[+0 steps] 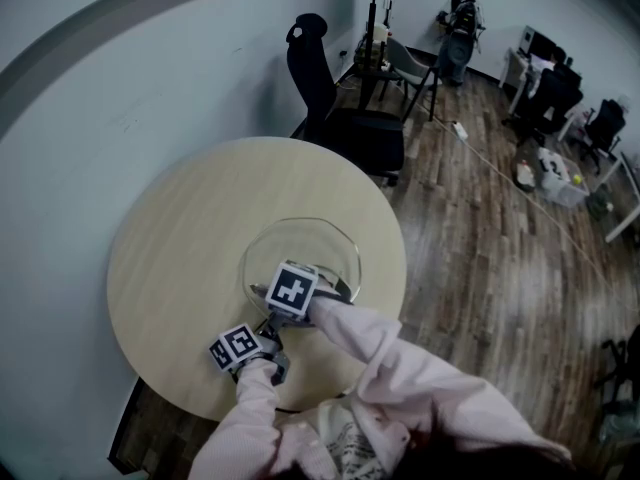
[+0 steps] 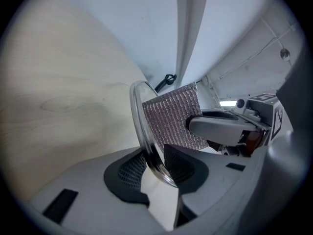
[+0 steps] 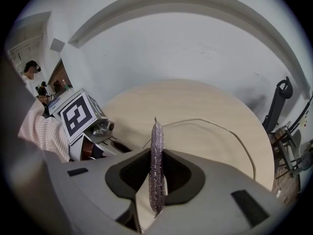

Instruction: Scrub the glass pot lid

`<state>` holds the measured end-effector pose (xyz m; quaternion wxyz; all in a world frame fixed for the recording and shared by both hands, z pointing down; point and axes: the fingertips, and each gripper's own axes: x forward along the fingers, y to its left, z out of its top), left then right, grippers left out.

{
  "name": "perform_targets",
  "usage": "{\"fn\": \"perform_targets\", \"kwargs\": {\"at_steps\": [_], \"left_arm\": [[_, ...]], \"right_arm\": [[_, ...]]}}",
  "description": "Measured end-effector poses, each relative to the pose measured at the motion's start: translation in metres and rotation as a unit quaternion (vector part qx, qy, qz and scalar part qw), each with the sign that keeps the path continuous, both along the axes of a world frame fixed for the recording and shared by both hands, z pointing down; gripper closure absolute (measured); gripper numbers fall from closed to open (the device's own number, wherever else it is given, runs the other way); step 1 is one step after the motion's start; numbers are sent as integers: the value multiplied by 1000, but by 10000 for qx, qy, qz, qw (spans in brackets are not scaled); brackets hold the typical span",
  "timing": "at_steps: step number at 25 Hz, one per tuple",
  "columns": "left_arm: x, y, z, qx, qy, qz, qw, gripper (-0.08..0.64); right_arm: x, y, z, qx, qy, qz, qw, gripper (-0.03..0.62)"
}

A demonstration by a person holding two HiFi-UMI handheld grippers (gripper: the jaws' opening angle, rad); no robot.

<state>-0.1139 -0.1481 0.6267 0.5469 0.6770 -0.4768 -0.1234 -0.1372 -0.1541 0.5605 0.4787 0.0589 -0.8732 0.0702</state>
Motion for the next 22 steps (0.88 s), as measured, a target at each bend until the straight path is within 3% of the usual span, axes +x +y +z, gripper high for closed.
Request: {"fn": "perform_targets", "kwargs": {"at_steps": [9, 17, 22], "left_arm": [[-2, -1, 2, -18, 33, 5, 10000, 434], [-2, -2, 1, 42, 72, -29, 10000, 434], [-5, -2, 0, 64, -2, -89, 9999, 434]], "right_arm": [[-9, 4, -3, -101, -105, -155, 9998, 518], [3, 1, -8, -146, -218, 76, 9996, 518], [37, -32, -15, 365, -228, 520, 9977, 518]]}}
